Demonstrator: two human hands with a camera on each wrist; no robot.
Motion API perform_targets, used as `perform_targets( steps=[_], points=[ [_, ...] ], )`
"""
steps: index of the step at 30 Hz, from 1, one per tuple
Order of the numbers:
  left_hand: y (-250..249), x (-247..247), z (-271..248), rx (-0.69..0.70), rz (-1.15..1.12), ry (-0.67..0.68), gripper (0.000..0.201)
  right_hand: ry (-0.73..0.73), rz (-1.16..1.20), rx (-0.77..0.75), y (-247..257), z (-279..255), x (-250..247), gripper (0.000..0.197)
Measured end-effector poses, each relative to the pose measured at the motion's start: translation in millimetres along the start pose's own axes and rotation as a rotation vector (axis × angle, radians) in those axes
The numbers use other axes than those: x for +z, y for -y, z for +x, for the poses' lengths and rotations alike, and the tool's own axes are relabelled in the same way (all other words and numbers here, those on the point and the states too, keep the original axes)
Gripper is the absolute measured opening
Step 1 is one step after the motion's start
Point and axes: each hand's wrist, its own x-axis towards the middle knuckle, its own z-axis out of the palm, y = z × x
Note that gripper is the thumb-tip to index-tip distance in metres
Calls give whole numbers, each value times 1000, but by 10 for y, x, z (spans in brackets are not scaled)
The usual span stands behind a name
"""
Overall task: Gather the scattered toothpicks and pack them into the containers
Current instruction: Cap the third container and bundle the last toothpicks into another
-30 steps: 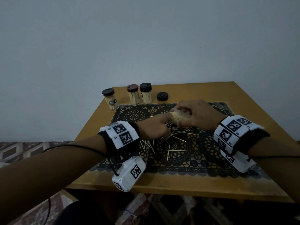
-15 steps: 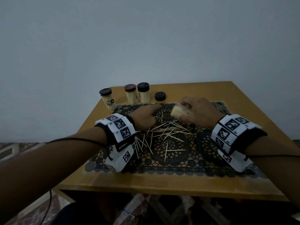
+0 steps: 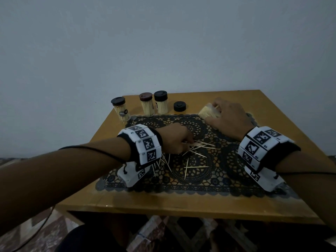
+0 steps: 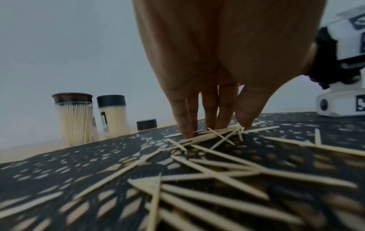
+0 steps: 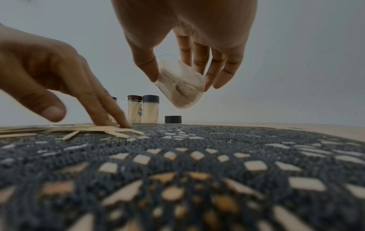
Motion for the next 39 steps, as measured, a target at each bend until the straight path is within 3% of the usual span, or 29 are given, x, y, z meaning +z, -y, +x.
perform_targets(
  steps=[5, 10, 12, 25, 34, 39],
  points=[
    [43, 42, -146, 92, -45, -119, 34, 6, 4, -1, 20, -8, -3, 38],
    [-20, 90, -134, -11, -10, -26, 75, 10, 7, -6, 38, -23, -12, 38],
    [-1, 100, -124, -22, 3, -10, 78, 16, 13, -12, 38, -20, -18, 37],
    [195, 133, -57, 33, -60, -174, 16, 41, 32, -36, 55, -39, -13, 39],
    [195, 143, -32, 30, 62, -161, 11, 78, 50, -44, 84, -52, -42, 39],
    [166, 189, -17, 12, 181, -111, 24, 126, 70, -83, 111, -76, -34, 37]
  ],
)
